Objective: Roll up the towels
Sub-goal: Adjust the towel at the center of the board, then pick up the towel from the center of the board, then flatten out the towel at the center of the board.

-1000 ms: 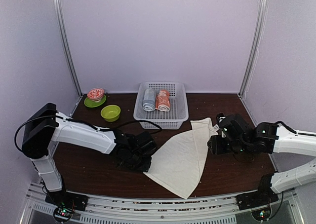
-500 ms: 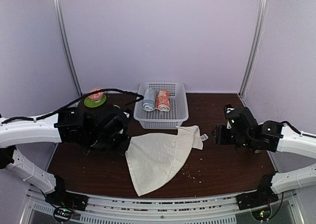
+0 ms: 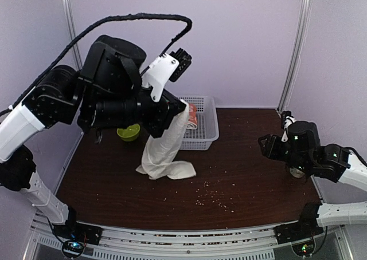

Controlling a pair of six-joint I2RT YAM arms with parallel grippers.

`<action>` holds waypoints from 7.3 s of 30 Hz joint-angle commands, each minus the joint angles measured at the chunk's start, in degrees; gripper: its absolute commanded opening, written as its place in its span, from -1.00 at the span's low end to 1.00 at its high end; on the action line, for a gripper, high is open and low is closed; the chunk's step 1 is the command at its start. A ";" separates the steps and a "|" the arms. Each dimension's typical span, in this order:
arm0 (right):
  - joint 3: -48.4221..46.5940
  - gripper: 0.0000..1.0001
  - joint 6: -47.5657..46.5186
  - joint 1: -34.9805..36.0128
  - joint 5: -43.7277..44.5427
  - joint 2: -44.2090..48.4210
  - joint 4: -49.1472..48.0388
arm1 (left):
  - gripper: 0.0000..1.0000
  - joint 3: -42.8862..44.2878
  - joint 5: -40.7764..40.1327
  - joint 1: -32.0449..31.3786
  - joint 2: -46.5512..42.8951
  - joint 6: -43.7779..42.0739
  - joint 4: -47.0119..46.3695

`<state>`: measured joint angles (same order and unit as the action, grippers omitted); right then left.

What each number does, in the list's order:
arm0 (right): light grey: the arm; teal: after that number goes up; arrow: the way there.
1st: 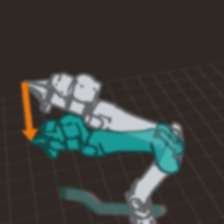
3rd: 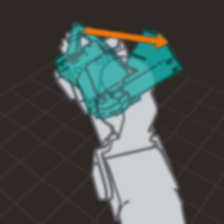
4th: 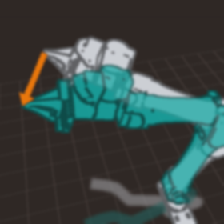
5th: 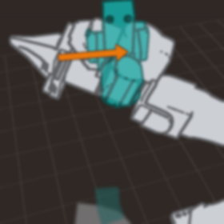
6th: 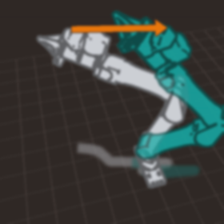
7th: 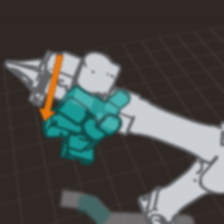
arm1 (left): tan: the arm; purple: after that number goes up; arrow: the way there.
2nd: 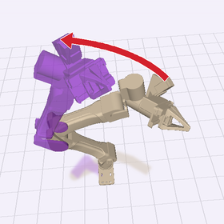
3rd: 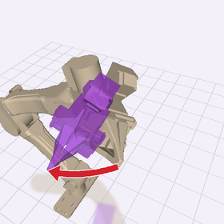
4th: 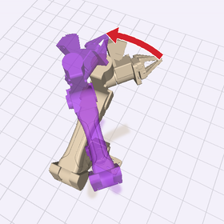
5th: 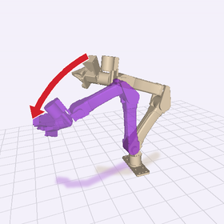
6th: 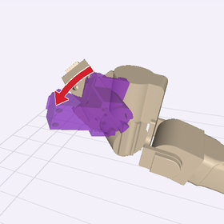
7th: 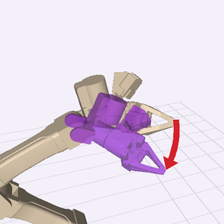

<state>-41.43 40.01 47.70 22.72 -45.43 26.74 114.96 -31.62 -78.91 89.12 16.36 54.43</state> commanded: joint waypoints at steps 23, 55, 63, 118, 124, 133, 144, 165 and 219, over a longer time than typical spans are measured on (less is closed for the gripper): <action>1.73 0.10 -2.50 -4.11 -15.53 -15.19 -12.42 | -1.00 -29.62 -10.28 -0.19 -12.20 7.96 -3.40; 6.24 0.08 -4.22 -4.51 -26.10 -20.53 -12.98 | -1.00 -61.66 -5.83 3.24 -28.84 30.68 -4.42; 0.94 0.07 -1.91 2.25 -28.31 -34.72 -14.36 | -1.00 -65.47 -5.11 3.24 -30.24 32.77 -3.75; -7.54 -1.00 -16.53 -4.99 -13.55 -0.75 9.72 | -1.00 -62.61 0.33 11.85 -36.97 15.22 -16.11; -13.96 -1.00 -20.19 -4.99 -17.48 6.11 15.64 | -1.00 -60.30 9.58 11.85 -46.85 11.01 -14.48; -20.92 -1.00 -18.67 -4.99 -19.13 10.91 23.82 | -1.00 -61.84 21.16 11.85 -55.71 13.16 -9.51; -6.74 -1.00 -11.97 -7.93 -19.16 -0.04 6.10 | -1.00 -68.63 21.22 15.82 -36.96 9.33 -25.65; -0.66 -1.00 -20.03 -15.10 -36.53 6.13 2.79 | -1.00 -69.03 47.01 23.19 -43.38 3.12 -29.21; 3.02 -1.00 -5.31 -18.53 -15.23 -23.85 -18.85 | -1.00 -72.67 31.22 38.40 -15.26 1.95 -48.53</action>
<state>-37.67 35.97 29.47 9.67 -71.92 8.73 45.47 -4.49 -40.58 77.43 18.92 9.47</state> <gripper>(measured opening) 0.027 0.022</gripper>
